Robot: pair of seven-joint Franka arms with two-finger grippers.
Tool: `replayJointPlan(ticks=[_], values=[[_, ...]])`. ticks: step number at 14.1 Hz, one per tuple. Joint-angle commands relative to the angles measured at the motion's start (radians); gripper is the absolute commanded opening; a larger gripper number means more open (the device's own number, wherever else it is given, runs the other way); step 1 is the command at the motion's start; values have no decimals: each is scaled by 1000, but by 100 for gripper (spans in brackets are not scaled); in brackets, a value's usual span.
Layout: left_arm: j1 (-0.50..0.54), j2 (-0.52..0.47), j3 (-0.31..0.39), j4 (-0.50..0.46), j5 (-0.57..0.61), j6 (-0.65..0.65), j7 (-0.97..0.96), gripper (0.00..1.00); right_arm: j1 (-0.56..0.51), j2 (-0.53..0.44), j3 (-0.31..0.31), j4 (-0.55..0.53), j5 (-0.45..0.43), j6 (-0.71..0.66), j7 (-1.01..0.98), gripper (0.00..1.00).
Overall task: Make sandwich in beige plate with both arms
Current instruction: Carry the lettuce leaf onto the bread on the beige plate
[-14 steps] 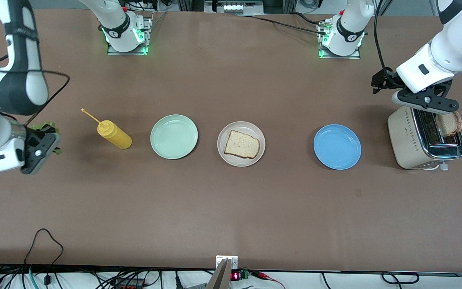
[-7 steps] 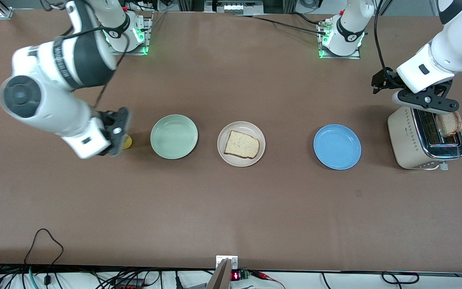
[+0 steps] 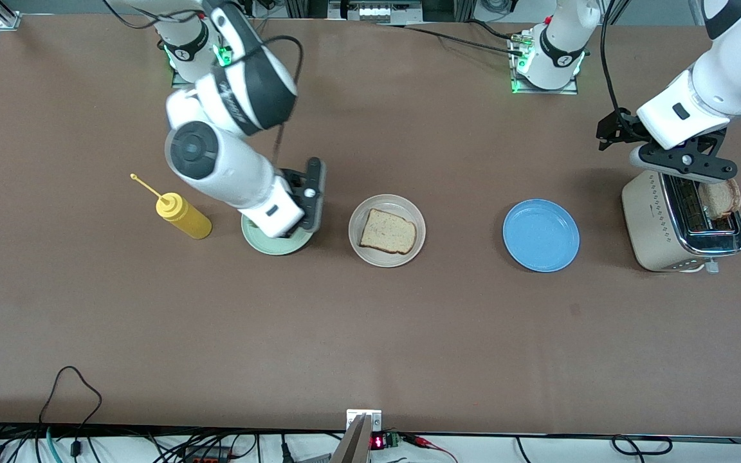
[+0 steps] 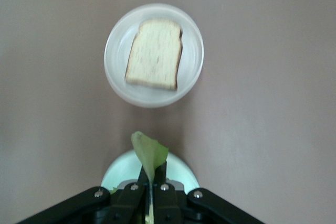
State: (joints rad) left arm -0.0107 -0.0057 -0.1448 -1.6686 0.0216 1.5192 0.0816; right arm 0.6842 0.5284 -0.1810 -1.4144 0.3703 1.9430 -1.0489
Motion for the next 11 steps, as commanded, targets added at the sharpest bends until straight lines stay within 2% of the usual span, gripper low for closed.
replayJointPlan(ticks=[1, 3, 6, 11], values=[[0, 6, -1, 18, 17, -16, -10, 100, 66, 82, -11, 29, 56, 133, 90, 0], [0, 6, -1, 18, 17, -16, -10, 100, 125, 143, -11, 32, 102, 276, 166, 0], [0, 6, -1, 18, 17, -16, -10, 100, 170, 223, -9, 32, 111, 474, 228, 0], [0, 6, -1, 18, 17, -16, -10, 100, 184, 285, 28, 52, 110, 568, 331, 0]])
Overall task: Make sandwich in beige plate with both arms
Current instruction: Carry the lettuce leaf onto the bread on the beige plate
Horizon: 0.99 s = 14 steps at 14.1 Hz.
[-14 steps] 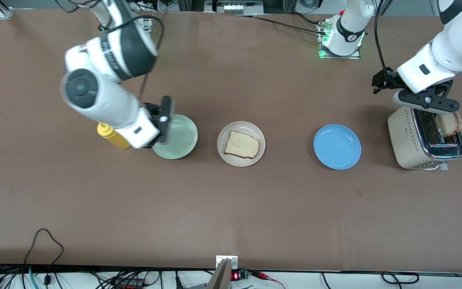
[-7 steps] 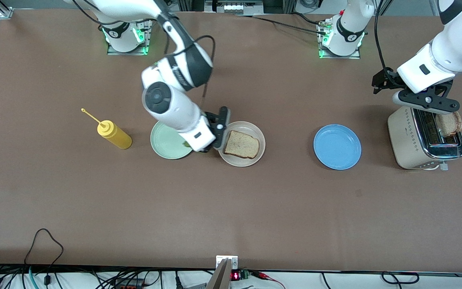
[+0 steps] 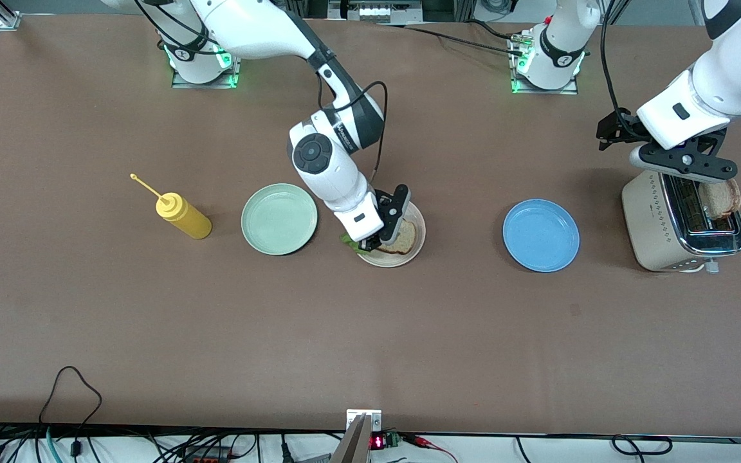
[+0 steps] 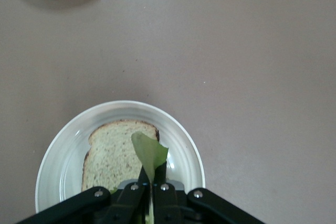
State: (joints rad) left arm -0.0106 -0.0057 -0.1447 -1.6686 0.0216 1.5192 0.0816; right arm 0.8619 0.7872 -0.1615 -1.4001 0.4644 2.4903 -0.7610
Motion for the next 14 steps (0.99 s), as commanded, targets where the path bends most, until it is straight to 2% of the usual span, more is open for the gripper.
replayJointPlan(ticks=[1, 5, 6, 7, 8, 12, 14], values=[[0, 6, -1, 18, 17, -17, -10, 100, 14, 38, 8, 38, 16, 36, 63, 0], [0, 6, -1, 18, 17, -16, -10, 100, 37, 70, 10, 36, 17, 116, 95, 0], [-2, 6, -1, 18, 17, -16, -10, 100, 46, 72, 8, 36, 16, 121, 121, 8], [-2, 6, -1, 18, 17, -16, -10, 100, 48, 72, 8, 36, 14, 122, 127, 70], [-2, 6, -1, 18, 17, -16, -10, 100, 46, 64, 7, 36, 14, 121, 126, 100], [1, 7, 1, 18, 17, -13, -3, 100, 28, 14, -3, 38, 14, 85, 126, 100], [26, 7, 2, 17, 17, -13, 1, 100, 8, -38, -12, 38, 14, -6, 132, 100]])
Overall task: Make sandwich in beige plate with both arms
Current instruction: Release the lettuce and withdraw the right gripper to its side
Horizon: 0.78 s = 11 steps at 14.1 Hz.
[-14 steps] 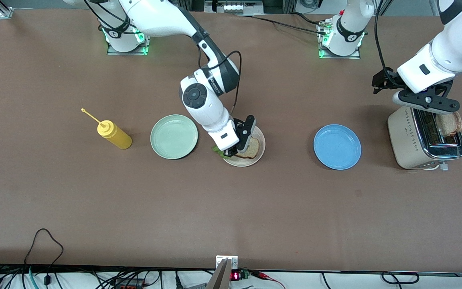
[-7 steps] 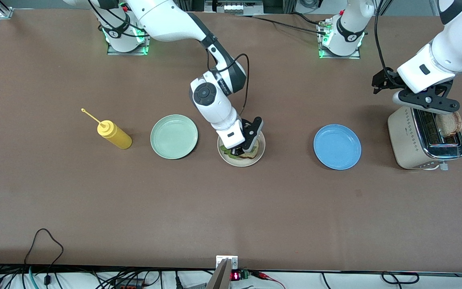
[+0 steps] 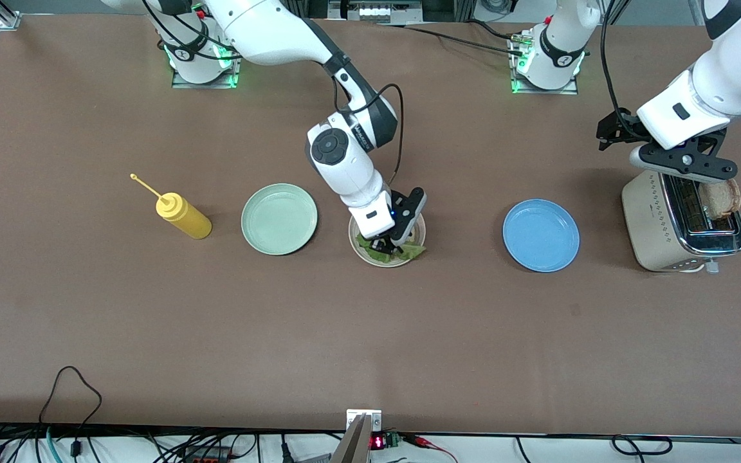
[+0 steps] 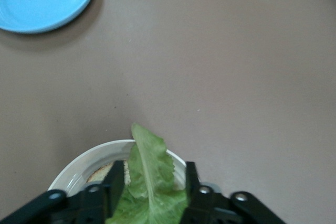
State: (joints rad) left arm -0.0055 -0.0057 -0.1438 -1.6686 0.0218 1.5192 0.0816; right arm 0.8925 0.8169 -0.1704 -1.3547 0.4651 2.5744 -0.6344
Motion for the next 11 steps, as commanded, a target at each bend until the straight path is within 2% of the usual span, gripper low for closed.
replayJointPlan(ticks=[1, 3, 7, 11], values=[[21, 9, 0, 15, 17, -11, 1, 100, -38, -99, -20, -9, 12, -146, 5, 100], [19, 9, -3, 17, 17, -11, -5, 100, -52, -157, -70, -9, 7, -268, 5, 100], [19, 13, -5, 18, 17, -10, -8, 100, -37, -245, -225, -9, -17, -523, 95, 100], [19, 21, -5, 21, 15, -11, -11, 100, -44, -321, -322, -9, -63, -695, 206, 100]])
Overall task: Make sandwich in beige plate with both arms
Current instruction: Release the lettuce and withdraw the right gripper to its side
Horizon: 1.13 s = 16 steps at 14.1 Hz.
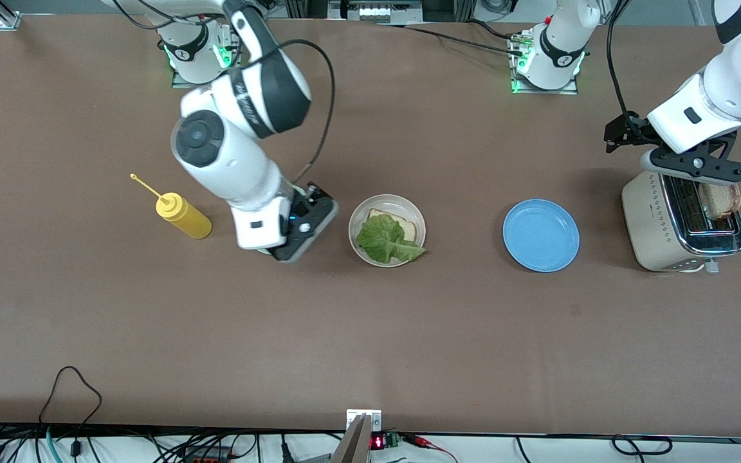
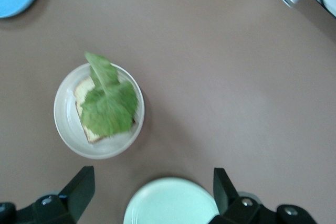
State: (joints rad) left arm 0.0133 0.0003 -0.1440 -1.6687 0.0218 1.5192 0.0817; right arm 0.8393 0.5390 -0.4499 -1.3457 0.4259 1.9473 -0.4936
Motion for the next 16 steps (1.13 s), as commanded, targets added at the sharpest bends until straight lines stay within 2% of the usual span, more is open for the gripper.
replayJointPlan(ticks=[1, 3, 6, 7, 9, 10, 13, 16], values=[[1, 17, -6, 23, 15, -11, -10, 100, 7, -44, -61, -17, -27, -109, 102, 100], [4, 23, -3, 23, 10, -17, -11, 100, 3, -65, -75, -15, -100, -180, 205, 100], [26, 35, 6, 40, 6, -22, -11, 100, -86, -105, -38, -15, -162, -249, 378, 100], [68, 58, 6, 59, 4, -21, -7, 100, -139, -128, 3, -15, -200, -264, 410, 100], [160, 121, 4, 121, 16, -22, 7, 100, -289, -177, 130, -20, -278, -300, 455, 100], [192, 130, 6, 122, 20, -21, 45, 100, -355, -197, 178, -26, -311, -313, 461, 100], [263, 162, 6, 121, 123, 7, 165, 100, -492, -266, 249, -59, -331, -312, 539, 100], [324, 202, 4, 109, 179, 61, 242, 100, -667, -368, 412, -122, -388, -309, 547, 100]])
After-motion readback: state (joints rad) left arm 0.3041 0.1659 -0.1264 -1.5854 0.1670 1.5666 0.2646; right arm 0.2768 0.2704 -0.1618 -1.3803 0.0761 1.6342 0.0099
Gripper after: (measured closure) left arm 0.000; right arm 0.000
